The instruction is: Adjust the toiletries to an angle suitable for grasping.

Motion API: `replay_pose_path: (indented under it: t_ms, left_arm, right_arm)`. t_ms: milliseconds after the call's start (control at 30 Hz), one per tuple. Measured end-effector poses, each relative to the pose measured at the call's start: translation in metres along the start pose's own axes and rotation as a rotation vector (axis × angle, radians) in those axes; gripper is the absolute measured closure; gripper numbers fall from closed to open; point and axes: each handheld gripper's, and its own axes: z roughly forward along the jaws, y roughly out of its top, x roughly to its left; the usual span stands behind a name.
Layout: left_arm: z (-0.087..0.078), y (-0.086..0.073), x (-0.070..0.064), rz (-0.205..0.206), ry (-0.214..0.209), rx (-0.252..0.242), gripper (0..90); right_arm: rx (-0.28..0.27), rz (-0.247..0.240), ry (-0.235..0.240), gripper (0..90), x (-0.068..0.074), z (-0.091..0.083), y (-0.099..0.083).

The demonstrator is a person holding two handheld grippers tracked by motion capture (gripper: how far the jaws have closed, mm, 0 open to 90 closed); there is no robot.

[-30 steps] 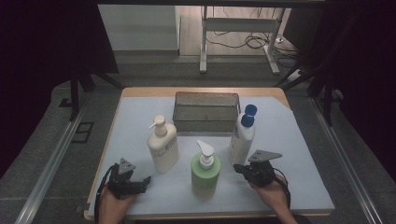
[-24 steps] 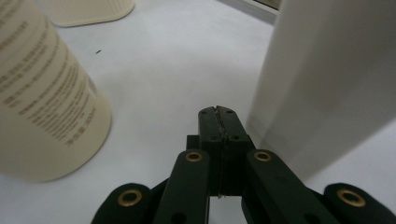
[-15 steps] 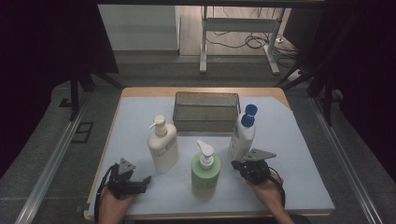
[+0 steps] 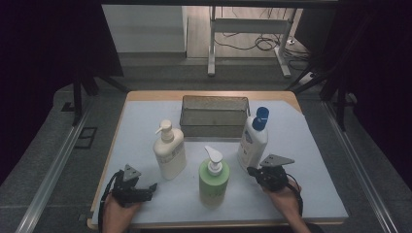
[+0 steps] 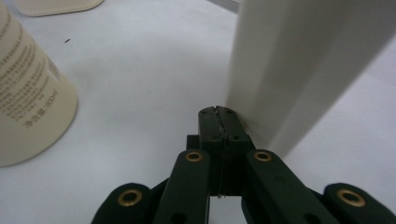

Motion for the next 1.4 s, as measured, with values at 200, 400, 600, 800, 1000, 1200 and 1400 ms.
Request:
replay_pose_path:
  t_ms: [200,400,600,800,1000,1200,1400]
  left_arm:
    - [0.0,0.0,0.0,0.0,0.0,0.0,12.2]
    - [0.0,0.0,0.0,0.0,0.0,0.0,12.2]
    - [0.0,0.0,0.0,0.0,0.0,0.0,12.2]
    - [0.0,0.0,0.0,-0.001,0.0,0.0,12.2]
    - [0.0,0.0,0.0,-0.001,0.0,0.0,12.2]
    - [0.0,0.0,0.0,0.0,0.0,0.0,12.2]
    - [0.0,0.0,0.0,0.0,0.0,0.0,12.2]
  right_arm:
    - [-0.006,0.012,0.006,88.1,-0.004,-0.001,-0.002]
    - [-0.009,-0.018,0.001,88.6,0.004,0.008,0.007]
    - [-0.006,-0.013,-0.004,89.7,0.0,0.007,0.005]
    - [-0.004,0.005,-0.019,89.7,-0.01,0.002,0.001]
    - [0.004,0.012,-0.004,86.8,-0.011,0.002,0.0]
    - [-0.022,0.015,0.023,76.8,-0.005,-0.016,0.002]
    - [-0.03,0.03,-0.01,57.6,-0.007,-0.039,0.001]
